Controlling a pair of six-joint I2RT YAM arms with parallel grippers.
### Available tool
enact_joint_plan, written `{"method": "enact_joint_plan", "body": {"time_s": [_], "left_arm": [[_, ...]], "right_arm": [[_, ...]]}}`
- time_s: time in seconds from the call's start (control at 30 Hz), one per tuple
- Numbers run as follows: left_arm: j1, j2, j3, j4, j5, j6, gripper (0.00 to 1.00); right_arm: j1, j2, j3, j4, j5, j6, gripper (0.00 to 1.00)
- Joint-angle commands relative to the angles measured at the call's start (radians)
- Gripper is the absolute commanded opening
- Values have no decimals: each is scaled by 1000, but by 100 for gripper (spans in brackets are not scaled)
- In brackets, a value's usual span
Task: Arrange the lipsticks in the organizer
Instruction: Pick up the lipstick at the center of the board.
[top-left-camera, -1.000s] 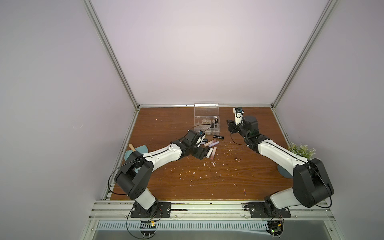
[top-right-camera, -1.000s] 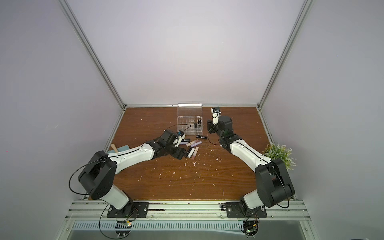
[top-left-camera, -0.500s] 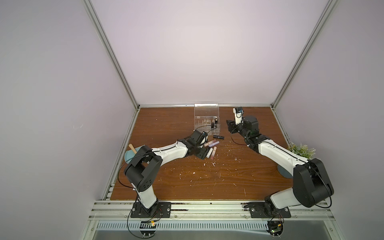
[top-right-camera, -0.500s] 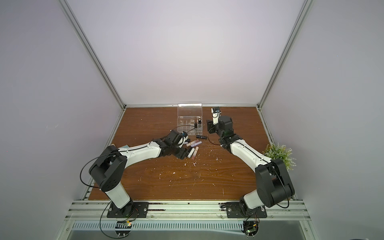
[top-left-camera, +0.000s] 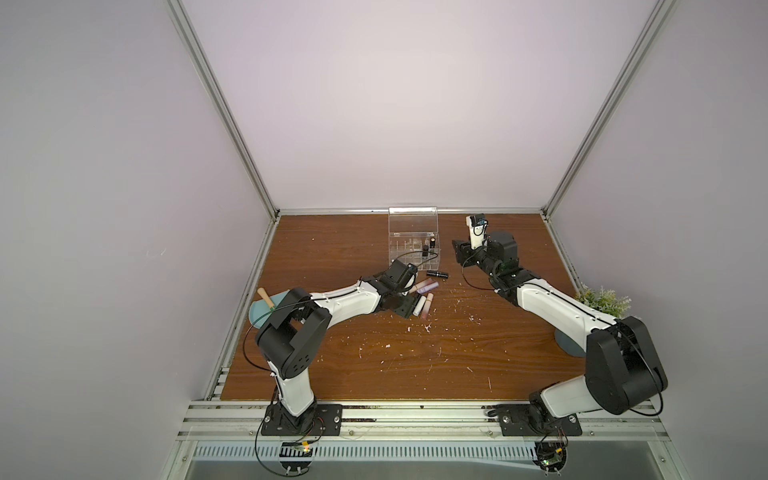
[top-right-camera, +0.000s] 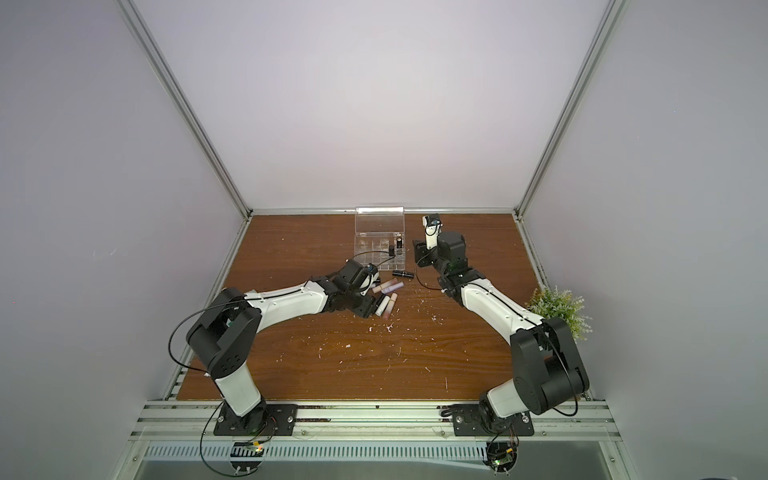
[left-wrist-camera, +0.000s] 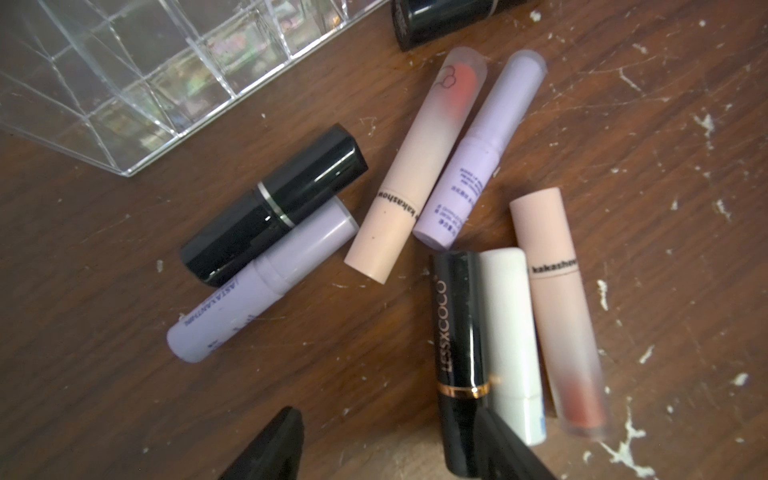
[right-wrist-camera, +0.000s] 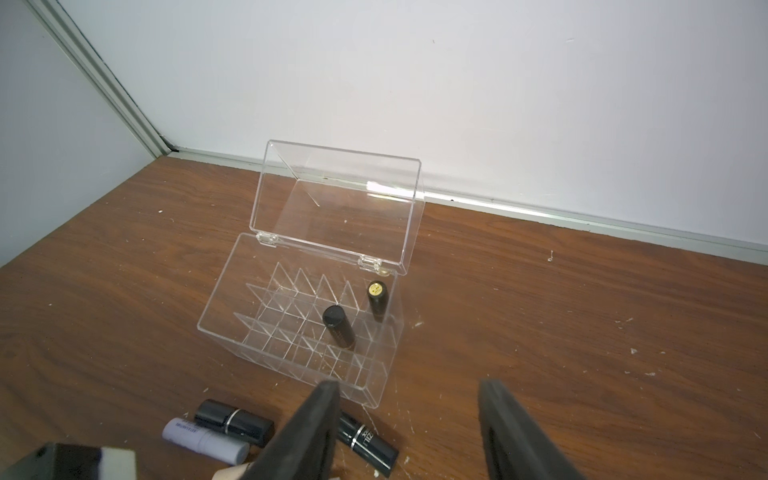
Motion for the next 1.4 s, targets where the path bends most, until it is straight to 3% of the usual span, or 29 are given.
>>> {"method": "enact_joint_plan", "body": {"time_s": [0.0,0.43,1.37], "left_arm": [[-13,20,14,-36,-15,-1,68],[-19,-13,35,-39,9,-3,68],[-30,75,78,-69,-1,7,61]], "right_arm": [[-8,-5,15,19,-16,20,59],[-17,-7,13,21,-34,29,59],[-29,-11,11,19,-46,35,59]]}}
